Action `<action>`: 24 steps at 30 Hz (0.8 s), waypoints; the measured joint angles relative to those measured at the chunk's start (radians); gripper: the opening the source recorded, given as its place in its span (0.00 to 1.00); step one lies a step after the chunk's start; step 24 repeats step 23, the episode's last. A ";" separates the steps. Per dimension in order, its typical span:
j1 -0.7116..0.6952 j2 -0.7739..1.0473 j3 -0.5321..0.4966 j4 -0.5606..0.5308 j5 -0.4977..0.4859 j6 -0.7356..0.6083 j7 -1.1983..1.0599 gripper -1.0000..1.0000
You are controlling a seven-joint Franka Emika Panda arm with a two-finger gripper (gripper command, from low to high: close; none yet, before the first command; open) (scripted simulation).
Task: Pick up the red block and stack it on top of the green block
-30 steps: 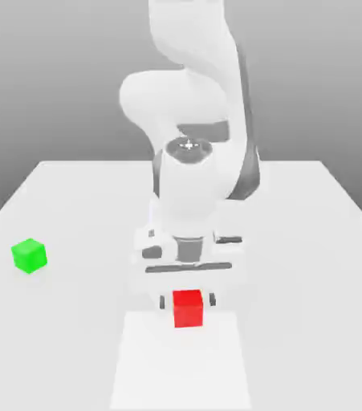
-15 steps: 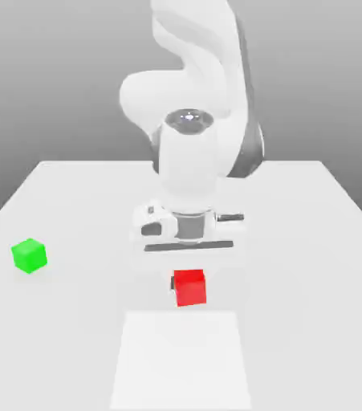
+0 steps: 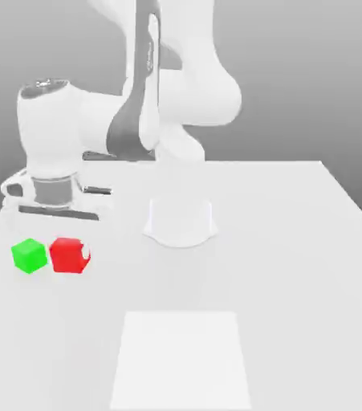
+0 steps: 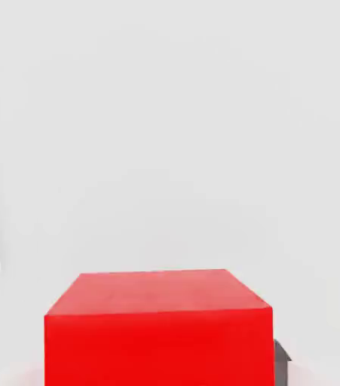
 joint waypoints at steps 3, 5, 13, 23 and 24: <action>-0.086 -0.010 -0.077 0.017 -0.035 -0.024 -0.061 0.00; -0.144 -0.018 -0.129 0.029 -0.059 -0.040 -0.102 0.00; -0.103 0.088 -0.258 0.049 0.162 0.018 -0.336 0.00; -0.057 0.274 -0.226 0.059 0.468 0.164 -0.551 0.00; -0.057 0.274 -0.226 0.059 0.468 0.164 -0.551 0.00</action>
